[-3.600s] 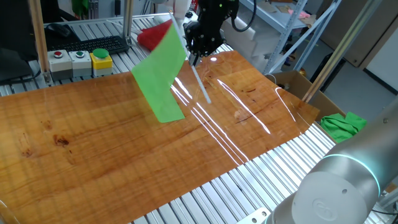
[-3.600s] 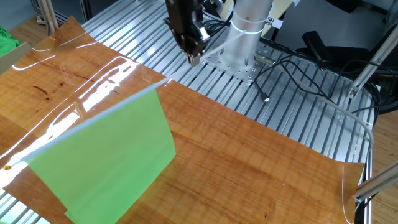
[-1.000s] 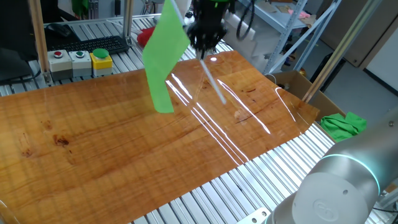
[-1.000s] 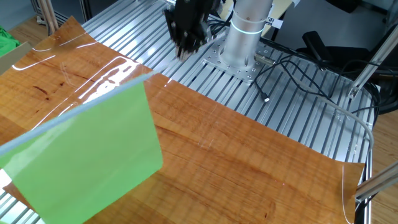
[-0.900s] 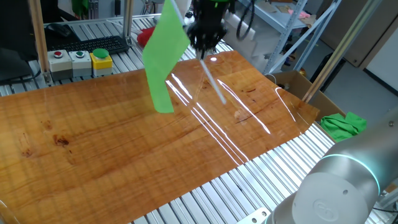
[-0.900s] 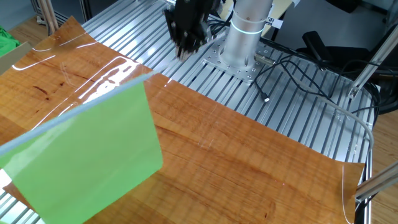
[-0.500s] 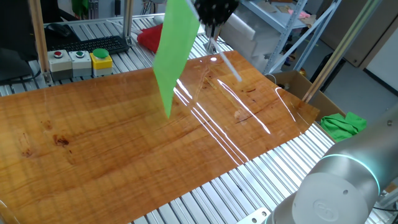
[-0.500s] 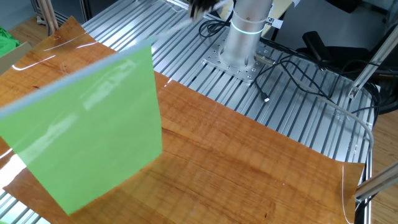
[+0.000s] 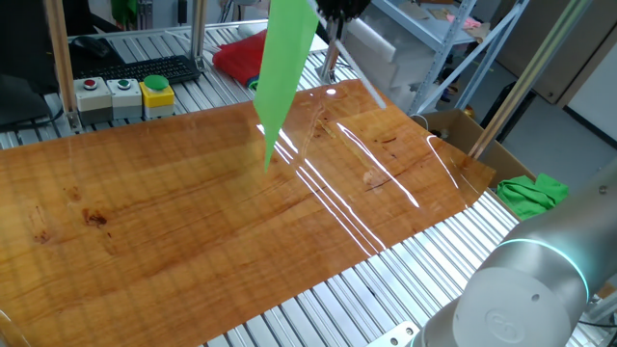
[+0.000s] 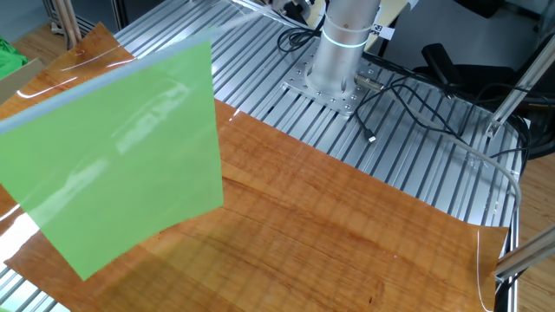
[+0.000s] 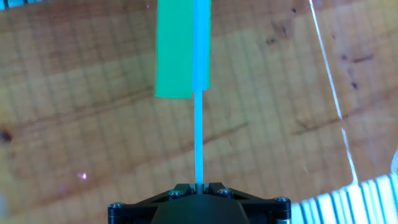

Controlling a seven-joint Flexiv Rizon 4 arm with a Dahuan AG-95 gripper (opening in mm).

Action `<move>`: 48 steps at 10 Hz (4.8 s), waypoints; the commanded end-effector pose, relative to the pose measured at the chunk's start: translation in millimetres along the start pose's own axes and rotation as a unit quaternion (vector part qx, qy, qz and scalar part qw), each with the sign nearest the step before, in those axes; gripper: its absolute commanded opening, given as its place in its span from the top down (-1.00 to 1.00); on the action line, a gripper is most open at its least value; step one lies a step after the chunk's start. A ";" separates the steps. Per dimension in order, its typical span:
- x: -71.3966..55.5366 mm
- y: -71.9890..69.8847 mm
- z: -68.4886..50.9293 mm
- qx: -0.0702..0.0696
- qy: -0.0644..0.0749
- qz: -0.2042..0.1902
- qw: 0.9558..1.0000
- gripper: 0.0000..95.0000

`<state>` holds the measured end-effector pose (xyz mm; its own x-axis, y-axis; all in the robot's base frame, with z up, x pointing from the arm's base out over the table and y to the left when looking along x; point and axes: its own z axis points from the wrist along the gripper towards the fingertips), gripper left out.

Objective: Wave the flag

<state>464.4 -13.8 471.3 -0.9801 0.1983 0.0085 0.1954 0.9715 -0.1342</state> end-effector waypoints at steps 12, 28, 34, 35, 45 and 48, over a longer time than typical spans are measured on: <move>-6.3 26.8 -13.0 -0.041 0.028 0.053 0.997 1.00; -31.1 -22.9 3.7 0.052 0.009 -0.105 0.993 1.00; -24.7 -14.0 3.5 -0.045 0.029 -0.004 0.999 1.00; -21.6 -10.6 2.4 -0.057 0.032 0.005 0.998 1.00; -11.3 -3.5 4.3 -0.048 0.028 0.006 0.998 1.00; -10.0 -2.4 3.0 -0.033 0.027 0.021 0.999 1.00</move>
<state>473.9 -18.2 469.7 -0.9722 0.2261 0.0605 0.2225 0.9730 -0.0607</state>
